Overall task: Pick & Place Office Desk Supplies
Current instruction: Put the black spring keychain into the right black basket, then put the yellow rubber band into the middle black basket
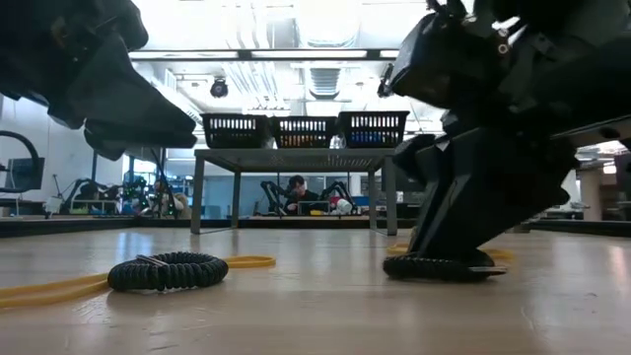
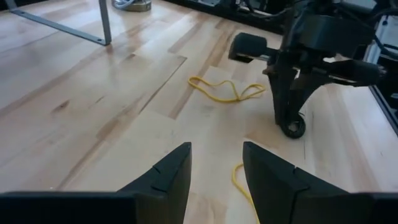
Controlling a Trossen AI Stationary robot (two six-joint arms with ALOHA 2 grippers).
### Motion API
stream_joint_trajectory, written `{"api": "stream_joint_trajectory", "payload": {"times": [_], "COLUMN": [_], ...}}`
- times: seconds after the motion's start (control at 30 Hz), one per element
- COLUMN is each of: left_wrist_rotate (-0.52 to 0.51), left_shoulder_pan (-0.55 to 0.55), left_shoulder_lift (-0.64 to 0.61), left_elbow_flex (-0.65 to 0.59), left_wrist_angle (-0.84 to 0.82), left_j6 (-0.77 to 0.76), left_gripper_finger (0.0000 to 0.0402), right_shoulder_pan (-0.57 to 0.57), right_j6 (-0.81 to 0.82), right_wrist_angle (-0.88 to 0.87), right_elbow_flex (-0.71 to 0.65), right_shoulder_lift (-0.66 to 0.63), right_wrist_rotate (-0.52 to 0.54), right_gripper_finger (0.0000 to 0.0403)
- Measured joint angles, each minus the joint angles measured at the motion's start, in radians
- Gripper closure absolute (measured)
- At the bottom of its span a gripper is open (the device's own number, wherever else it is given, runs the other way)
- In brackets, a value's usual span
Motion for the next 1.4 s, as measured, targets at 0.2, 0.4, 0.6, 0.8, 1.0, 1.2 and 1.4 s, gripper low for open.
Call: {"api": "stream_joint_trajectory", "payload": {"times": [0.2, 0.4, 0.6, 0.8, 1.0, 1.2, 1.4], "left_wrist_rotate": [-0.003, -0.003, -0.003, -0.003, -0.003, -0.003, -0.003], "left_shoulder_pan": [0.0, 0.0, 0.0, 0.0, 0.0, 0.0, 0.0], "left_shoulder_lift": [0.0, 0.0, 0.0, 0.0, 0.0, 0.0, 0.0], "left_elbow_flex": [0.0, -0.003, -0.004, -0.006, -0.006, -0.006, -0.006], "left_wrist_angle": [0.0, 0.0, -0.001, -0.005, -0.005, -0.008, -0.008], "left_j6": [-0.006, -0.014, -0.026, -0.035, -0.035, -0.034, -0.034], "left_gripper_finger": [0.0253, 0.0253, 0.0253, 0.0253, 0.0253, 0.0253, 0.0253], "right_shoulder_pan": [-0.023, -0.178, -0.465, -0.69, -0.795, -0.811, -0.706], "right_j6": [-0.082, -0.216, -0.26, -0.215, -0.196, -0.215, -0.259], "right_wrist_angle": [-0.089, -0.169, -0.247, -0.379, -0.408, -0.398, -0.373], "right_elbow_flex": [0.043, 0.098, 0.171, 0.233, 0.242, 0.229, 0.212], "right_shoulder_lift": [-0.134, -0.324, -0.416, -0.417, -0.411, -0.415, -0.492], "right_wrist_rotate": [0.239, 0.416, 0.416, 0.273, 0.099, 0.108, 0.122], "right_gripper_finger": [0.0378, 0.0377, 0.0377, 0.037, 0.033, 0.0262, 0.0235]}}
